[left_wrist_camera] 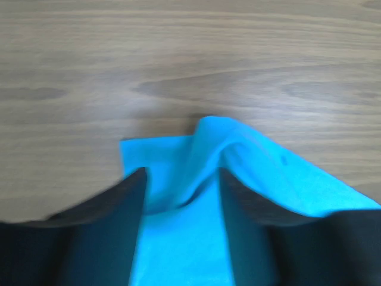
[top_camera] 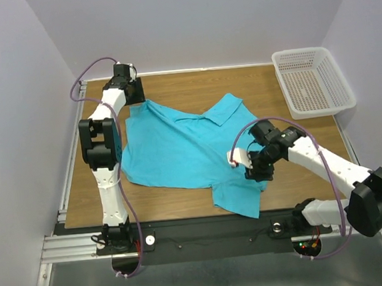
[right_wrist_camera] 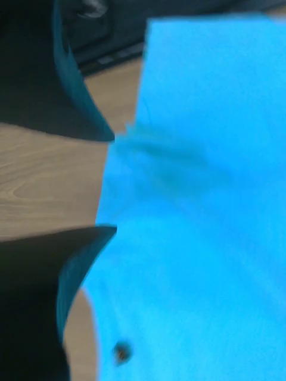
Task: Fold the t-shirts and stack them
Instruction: Flatten the tshirt out
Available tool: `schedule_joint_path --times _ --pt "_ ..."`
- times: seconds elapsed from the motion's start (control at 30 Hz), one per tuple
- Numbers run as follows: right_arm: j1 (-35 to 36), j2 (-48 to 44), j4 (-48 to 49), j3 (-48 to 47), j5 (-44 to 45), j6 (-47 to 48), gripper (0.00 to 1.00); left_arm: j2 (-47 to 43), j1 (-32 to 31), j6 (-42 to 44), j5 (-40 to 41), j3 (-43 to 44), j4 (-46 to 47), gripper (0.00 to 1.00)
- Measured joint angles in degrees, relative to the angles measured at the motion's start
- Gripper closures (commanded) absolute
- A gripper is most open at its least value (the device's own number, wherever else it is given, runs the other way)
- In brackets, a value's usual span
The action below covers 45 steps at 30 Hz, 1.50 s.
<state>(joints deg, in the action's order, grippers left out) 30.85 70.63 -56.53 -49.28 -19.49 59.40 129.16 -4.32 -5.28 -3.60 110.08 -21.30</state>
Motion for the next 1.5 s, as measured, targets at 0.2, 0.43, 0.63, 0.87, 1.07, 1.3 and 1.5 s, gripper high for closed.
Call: schedule_joint_path --times 0.2,0.43,0.63,0.87,1.07,1.3,1.5 --pt "-11.56 7.91 16.61 -10.05 1.53 -17.35 0.36 -14.69 0.46 0.74 7.04 -13.84 3.17 0.25" --pt "-20.83 36.33 29.16 -31.89 5.77 -36.48 0.41 -24.52 3.23 -2.05 2.82 -26.77 9.46 0.28" --pt "-21.38 51.08 31.08 -45.92 8.72 -41.2 0.39 -24.61 3.65 -7.06 -3.1 -41.09 10.25 0.34" --pt "-21.35 59.32 31.5 -54.73 9.14 -43.39 0.52 -27.69 3.41 -13.44 -7.15 -48.72 10.86 0.55" --pt "-21.49 60.46 31.65 -55.06 9.4 -44.81 0.99 -29.53 3.74 -17.55 -9.07 -53.24 14.36 0.55" --pt "-23.02 60.46 31.61 -56.02 12.66 -46.05 0.75 -38.69 3.63 -21.86 -9.66 -64.02 16.04 0.54" --pt "-25.09 60.41 31.63 -56.24 12.11 -45.75 0.34 -41.59 3.63 -21.57 -7.96 -64.13 12.02 0.39"
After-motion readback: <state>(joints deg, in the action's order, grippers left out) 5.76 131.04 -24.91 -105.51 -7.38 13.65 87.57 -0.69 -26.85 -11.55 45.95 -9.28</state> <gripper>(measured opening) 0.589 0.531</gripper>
